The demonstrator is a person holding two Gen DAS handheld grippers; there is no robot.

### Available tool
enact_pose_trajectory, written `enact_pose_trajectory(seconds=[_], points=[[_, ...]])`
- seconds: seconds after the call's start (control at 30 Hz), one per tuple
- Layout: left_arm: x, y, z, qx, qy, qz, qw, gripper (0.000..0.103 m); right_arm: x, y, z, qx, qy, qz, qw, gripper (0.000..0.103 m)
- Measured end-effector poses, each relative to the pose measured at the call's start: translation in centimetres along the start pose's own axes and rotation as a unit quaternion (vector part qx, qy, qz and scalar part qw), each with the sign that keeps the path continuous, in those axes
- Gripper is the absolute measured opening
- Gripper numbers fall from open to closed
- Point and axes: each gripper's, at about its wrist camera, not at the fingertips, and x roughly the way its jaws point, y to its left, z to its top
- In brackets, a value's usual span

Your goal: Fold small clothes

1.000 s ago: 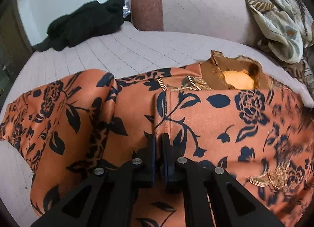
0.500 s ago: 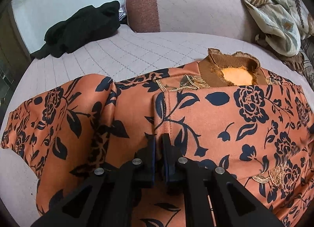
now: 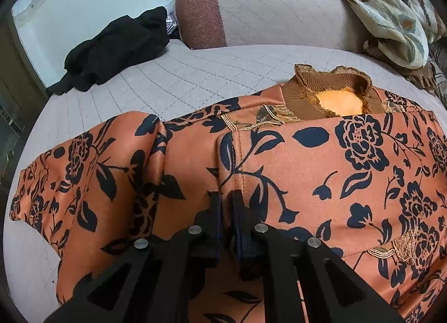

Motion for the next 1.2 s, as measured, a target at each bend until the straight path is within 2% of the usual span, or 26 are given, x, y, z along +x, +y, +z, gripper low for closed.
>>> enact_pose_trajectory(seconds=[0.03, 0.07, 0.1, 0.13, 0.17, 0.23, 0.27, 0.3, 0.33, 0.37, 0.4, 0.47, 0.57, 0.63, 0.67, 0.73, 0.77, 0.9, 0.97, 1.0, 1.03, 1.07, 1.1, 1.13, 1.17, 1.2], points=[[0.0, 0.1, 0.0, -0.005, 0.001, -0.002, 1.0000, 0.010, 1.7, -0.8, -0.1, -0.008, 0.013, -0.027, 1.000, 0.064], [0.0, 0.2, 0.1, -0.009, 0.002, -0.007, 0.9999, 0.010, 3.2, -3.0, 0.3, 0.006, 0.025, -0.081, 0.996, 0.042], [-0.2, 0.5, 0.2, -0.013, 0.007, -0.015, 0.9998, 0.010, 3.3, -5.7, 0.1, 0.078, -0.003, -0.072, 0.994, 0.013], [-0.4, 0.9, 0.4, -0.016, 0.012, -0.023, 0.9996, 0.010, 2.3, -6.8, -0.3, 0.137, -0.030, -0.053, 0.989, 0.013], [-0.7, 1.5, 0.6, -0.024, 0.017, -0.036, 0.9989, 0.012, 1.3, -6.0, -0.7, 0.141, -0.047, -0.046, 0.988, 0.020], [-2.2, 3.3, 0.9, -0.060, 0.017, -0.070, 0.9956, 0.021, 0.9, -2.7, -1.7, 0.065, -0.050, -0.065, 0.994, 0.065], [-3.7, 4.9, 0.8, -0.087, 0.005, -0.088, 0.9923, 0.036, 1.0, -1.2, -2.5, 0.027, -0.048, -0.057, 0.997, 0.090], [-5.1, 6.4, 0.4, -0.113, -0.013, -0.101, 0.9884, 0.047, 1.0, -0.8, -2.9, 0.005, -0.050, -0.061, 0.997, 0.092], [-6.1, 7.7, -0.1, -0.132, -0.026, -0.107, 0.9850, 0.068, 1.4, 0.1, -3.0, -0.018, -0.048, -0.095, 0.994, 0.092], [-7.4, 9.6, -0.8, -0.160, -0.044, -0.110, 0.9800, 0.075, 1.7, 0.5, -3.2, -0.029, -0.045, -0.160, 0.986, 0.093], [-8.9, 12.3, -2.0, -0.193, -0.062, -0.109, 0.9732, 0.075, 1.7, 1.0, -3.7, -0.033, -0.045, -0.184, 0.981, 0.093], [-9.8, 16.3, -3.5, -0.235, -0.071, -0.107, 0.9634, 0.075, 1.4, 1.9, -5.2, -0.051, -0.053, -0.162, 0.984, 0.093], [-9.1, 25.2, -6.6, -0.347, -0.073, -0.086, 0.9310, 0.075, 1.6, 4.0, -7.9, -0.089, -0.057, -0.175, 0.979, 0.093], [-7.3, 31.2, -9.0, -0.446, -0.058, -0.080, 0.8898, 0.075, 2.2, 4.8, -9.0, -0.096, -0.050, -0.178, 0.978, 0.093], [-6.1, 34.6, -10.3, -0.504, -0.055, -0.084, 0.8575, 0.074, 2.4, 5.2, -9.8, -0.101, -0.043, -0.180, 0.977, 0.093], [-4.7, 38.0, -11.3, -0.556, -0.047, -0.079, 0.8264, 0.074, 1.4, 6.4, -11.6, -0.106, -0.037, -0.183, 0.977, 0.093], [-3.8, 39.7, -11.5, -0.576, -0.043, -0.082, 0.8124, 0.074, 1.4, 6.8, -12.0, -0.108, -0.036, -0.184, 0.976, 0.093], [-1.0, 42.1, -11.4, -0.623, -0.025, -0.106, 0.7750, 0.074, 0.5, 7.8, -12.9, -0.106, -0.036, -0.187, 0.976, 0.093], [-0.4, 42.7, -10.8, -0.629, -0.028, -0.092, 0.7718, 0.070, 0.7, 7.9, -13.0, -0.103, -0.036, -0.191, 0.976, 0.093], [-0.3, 43.0, -10.5, -0.630, -0.024, -0.076, 0.7725, 0.059, 0.7, 8.0, -13.1, -0.103, -0.036, -0.191, 0.976, 0.093], [-0.2, 43.0, -10.1, -0.627, -0.014, -0.062, 0.7766, 0.010, 0.7, 8.1, -13.1, -0.104, -0.038, -0.191, 0.975, 0.093], [0.6, 43.3, -9.6, -0.614, 0.013, -0.053, 0.7877, 0.003, 0.6, 8.1, -13.2, -0.107, -0.039, -0.191, 0.975, 0.093], [0.8, 43.4, -9.3, -0.606, 0.016, -0.046, 0.7943, 0.003, 0.4, 8.2, -13.3, -0.110, -0.039, -0.191, 0.975, 0.093], [0.5, 43.3, -8.6, -0.588, 0.016, -0.031, 0.8079, 0.003, 0.3, 8.1, -13.3, -0.111, -0.040, -0.191, 0.974, 0.093], [-0.2, 42.9, -7.9, -0.569, 0.008, -0.018, 0.8221, 0.003, 0.2, 8.1, -13.3, -0.112, -0.041, -0.193, 0.974, 0.093], [-1.8, 42.0, -6.3, -0.534, -0.015, 0.001, 0.8454, 0.003, 0.0, 7.9, -13.3, -0.111, -0.045, -0.193, 0.974, 0.093]])
